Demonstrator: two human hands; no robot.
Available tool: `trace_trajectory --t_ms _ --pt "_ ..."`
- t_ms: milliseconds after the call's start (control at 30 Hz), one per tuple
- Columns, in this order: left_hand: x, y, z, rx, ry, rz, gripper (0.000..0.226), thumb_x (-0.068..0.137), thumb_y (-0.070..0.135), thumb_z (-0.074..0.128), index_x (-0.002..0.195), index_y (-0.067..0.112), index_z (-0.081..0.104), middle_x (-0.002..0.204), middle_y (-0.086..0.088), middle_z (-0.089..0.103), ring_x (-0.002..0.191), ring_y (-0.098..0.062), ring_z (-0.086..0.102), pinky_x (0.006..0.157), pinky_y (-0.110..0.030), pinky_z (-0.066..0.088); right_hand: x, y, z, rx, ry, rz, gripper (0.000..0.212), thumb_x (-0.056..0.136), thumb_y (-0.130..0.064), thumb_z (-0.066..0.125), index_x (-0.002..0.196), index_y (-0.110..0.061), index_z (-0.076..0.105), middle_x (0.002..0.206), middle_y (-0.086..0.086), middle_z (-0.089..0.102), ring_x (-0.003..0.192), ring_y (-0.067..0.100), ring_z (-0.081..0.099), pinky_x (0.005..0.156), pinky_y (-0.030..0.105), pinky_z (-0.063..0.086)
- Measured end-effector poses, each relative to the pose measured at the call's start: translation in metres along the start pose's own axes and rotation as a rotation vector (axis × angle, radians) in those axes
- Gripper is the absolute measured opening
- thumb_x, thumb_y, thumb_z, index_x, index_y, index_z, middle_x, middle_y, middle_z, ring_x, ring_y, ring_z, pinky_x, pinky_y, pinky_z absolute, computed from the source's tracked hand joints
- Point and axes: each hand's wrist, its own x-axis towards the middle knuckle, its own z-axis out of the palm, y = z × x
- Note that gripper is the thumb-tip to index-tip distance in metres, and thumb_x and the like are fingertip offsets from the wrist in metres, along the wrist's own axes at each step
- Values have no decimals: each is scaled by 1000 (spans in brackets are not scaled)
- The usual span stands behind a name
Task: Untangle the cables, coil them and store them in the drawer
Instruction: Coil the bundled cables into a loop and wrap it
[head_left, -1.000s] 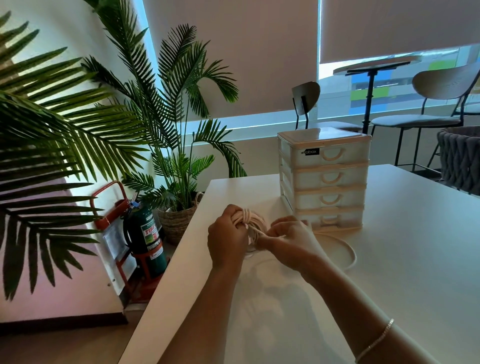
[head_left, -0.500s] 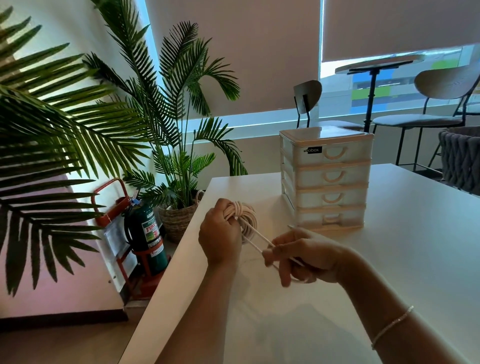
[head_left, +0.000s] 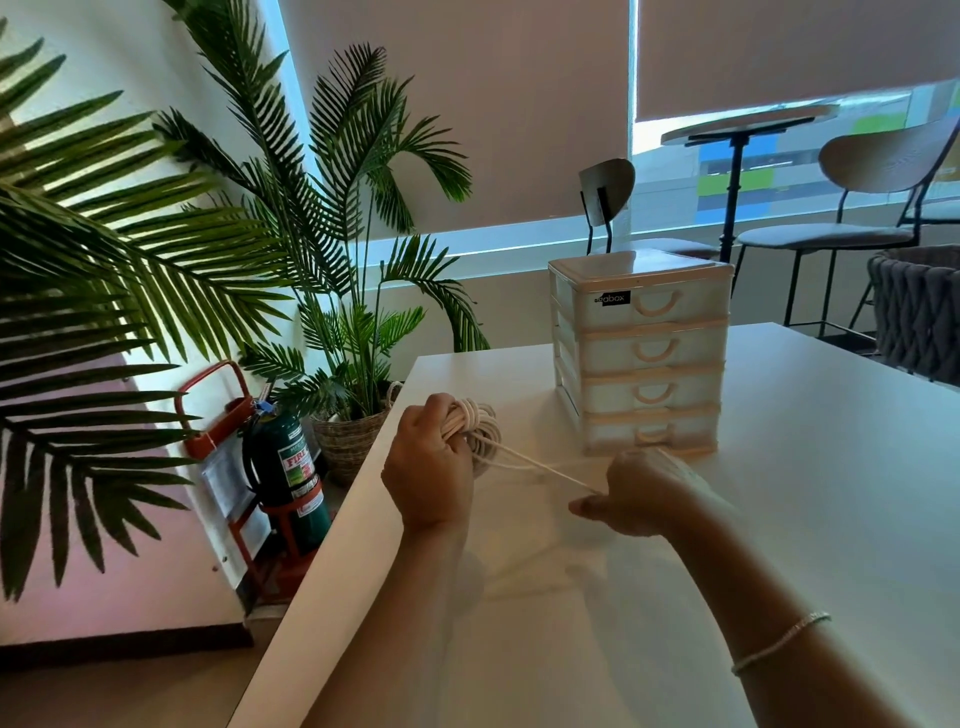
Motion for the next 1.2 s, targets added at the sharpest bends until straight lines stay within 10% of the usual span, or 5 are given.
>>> trace_trajectory --t_ms 133,300,633,900,1200 --pt "2 -2 1 -18 55 -17 30 68 18 36 83 17 61 74 -12 65 61 -32 62 51 -23 36 -3 5 -2 733 -101 119 122 68 -32 80 146 -18 -12 127 22 50 74 21 66 57 29 56" --pt "9 -5 -4 -118 73 -275 24 73 -5 51 88 2 68 86 -21 63 76 -38 60 59 -29 37 6 24 -9 1417 51 230 66 75 -5 73 131 -3 37 97 21 64 56 23 67 45 31 56" --pt "10 -3 -7 -114 36 -396 25 80 -9 53 97 2 68 100 -20 59 85 -36 56 61 -28 32 -5 25 -9 850 -180 109 65 70 -71 42 101 -16 58 45 -4 55 37 8 36 41 20 24" --pt "7 -18 -3 150 -208 -215 28 82 -2 52 103 12 65 100 -16 63 89 -38 58 58 -32 34 -9 34 -21 1262 203 -186 30 58 -44 71 68 -15 72 43 -10 39 48 9 31 50 15 31" --pt "8 -14 0 -166 -169 -299 27 80 -10 51 96 4 68 89 -15 66 80 -29 57 63 -29 39 -13 16 -11 1156 -152 -121 30 94 -28 48 118 -12 53 78 12 66 42 20 60 40 29 52"
